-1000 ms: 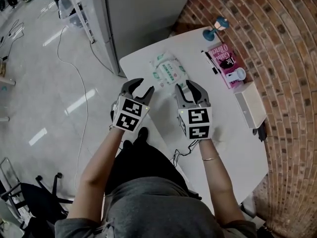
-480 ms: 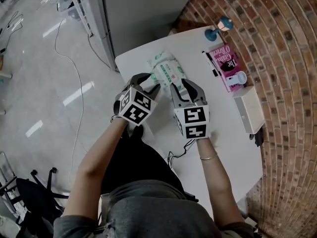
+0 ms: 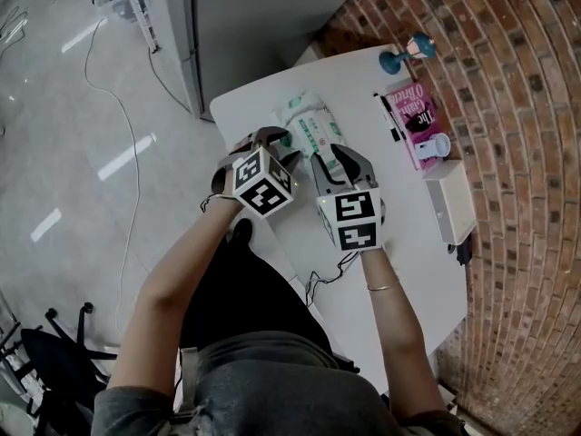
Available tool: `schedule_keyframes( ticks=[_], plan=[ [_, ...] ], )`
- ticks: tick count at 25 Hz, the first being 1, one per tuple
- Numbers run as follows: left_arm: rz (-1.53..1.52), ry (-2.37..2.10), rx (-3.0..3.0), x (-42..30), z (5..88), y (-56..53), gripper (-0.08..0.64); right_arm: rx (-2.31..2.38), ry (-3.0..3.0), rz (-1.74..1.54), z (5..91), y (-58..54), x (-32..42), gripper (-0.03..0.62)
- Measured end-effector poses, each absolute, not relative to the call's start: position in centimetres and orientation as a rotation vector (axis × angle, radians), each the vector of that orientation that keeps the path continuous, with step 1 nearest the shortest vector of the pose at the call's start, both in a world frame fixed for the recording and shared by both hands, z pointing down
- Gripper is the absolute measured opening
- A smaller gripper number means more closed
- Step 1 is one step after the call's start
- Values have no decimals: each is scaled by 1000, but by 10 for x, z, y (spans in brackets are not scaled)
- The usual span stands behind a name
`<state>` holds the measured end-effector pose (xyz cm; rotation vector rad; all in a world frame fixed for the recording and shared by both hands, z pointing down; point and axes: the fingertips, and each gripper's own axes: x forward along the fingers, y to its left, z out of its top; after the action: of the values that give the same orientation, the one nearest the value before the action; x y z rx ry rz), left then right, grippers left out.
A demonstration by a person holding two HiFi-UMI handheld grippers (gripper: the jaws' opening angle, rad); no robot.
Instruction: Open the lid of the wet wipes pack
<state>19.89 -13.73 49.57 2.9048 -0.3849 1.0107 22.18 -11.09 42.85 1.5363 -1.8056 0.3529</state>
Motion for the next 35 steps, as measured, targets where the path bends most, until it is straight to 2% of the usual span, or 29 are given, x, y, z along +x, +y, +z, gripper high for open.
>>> schedule_keyframes(
  ticks=[8,19,24,35],
  plan=[
    [1098,-280,2889,204,506,-137,186,1492,-1749,368,439,-117,222,140],
    [1008,-246,2906,205,508,-136,186,1291,-1664,347,469,-140,213,137],
    [991,-238,2907,205,510,-136,186,1203,-1619,390,484,-142,212,167],
    [985,-240,2919,205,509,-135,186,1133,-1505,395,498,-147,216,152]
  ],
)
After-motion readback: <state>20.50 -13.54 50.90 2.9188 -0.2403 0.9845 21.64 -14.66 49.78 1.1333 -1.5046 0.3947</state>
